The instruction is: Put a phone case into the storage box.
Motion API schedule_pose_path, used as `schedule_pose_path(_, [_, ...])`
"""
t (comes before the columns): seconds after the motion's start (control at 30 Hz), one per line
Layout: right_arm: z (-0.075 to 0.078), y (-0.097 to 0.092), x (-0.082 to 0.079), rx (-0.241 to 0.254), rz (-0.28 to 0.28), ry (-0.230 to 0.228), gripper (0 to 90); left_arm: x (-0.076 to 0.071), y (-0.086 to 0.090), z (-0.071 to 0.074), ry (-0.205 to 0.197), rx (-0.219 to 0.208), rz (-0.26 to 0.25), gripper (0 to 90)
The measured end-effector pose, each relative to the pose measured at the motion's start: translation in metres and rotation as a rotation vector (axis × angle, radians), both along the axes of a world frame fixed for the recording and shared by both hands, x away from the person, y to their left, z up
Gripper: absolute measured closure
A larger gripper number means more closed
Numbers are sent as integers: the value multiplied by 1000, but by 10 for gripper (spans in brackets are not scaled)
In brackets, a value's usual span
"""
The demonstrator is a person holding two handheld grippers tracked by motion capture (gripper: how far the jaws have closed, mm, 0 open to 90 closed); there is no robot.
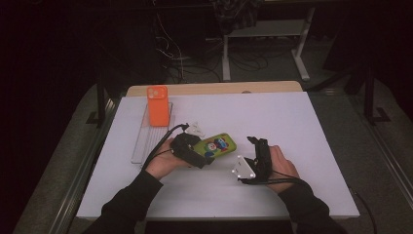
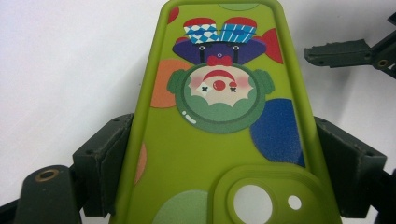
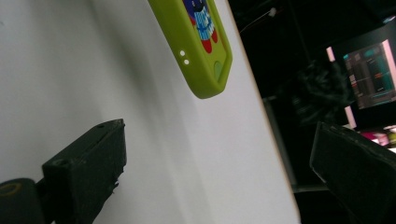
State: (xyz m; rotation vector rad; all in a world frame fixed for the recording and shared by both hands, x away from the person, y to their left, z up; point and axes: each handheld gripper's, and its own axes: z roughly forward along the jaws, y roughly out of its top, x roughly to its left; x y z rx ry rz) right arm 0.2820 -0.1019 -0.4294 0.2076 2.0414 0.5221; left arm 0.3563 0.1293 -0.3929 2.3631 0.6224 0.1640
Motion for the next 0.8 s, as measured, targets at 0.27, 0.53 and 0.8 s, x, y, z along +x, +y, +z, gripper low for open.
schedule_pose_path(0.27, [-8, 2, -1, -127, 29, -109, 28, -1, -1, 0, 3, -15, 5, 151])
schedule_pose_path(0.53, [-8, 10, -6, -202, 60, -204, 118, -2, -2, 0, 8, -33, 0, 152])
schedule_pose_path(0.8, [-8, 17, -10, -230, 85, -221, 262, -4, -5, 0, 4, -33, -17, 152])
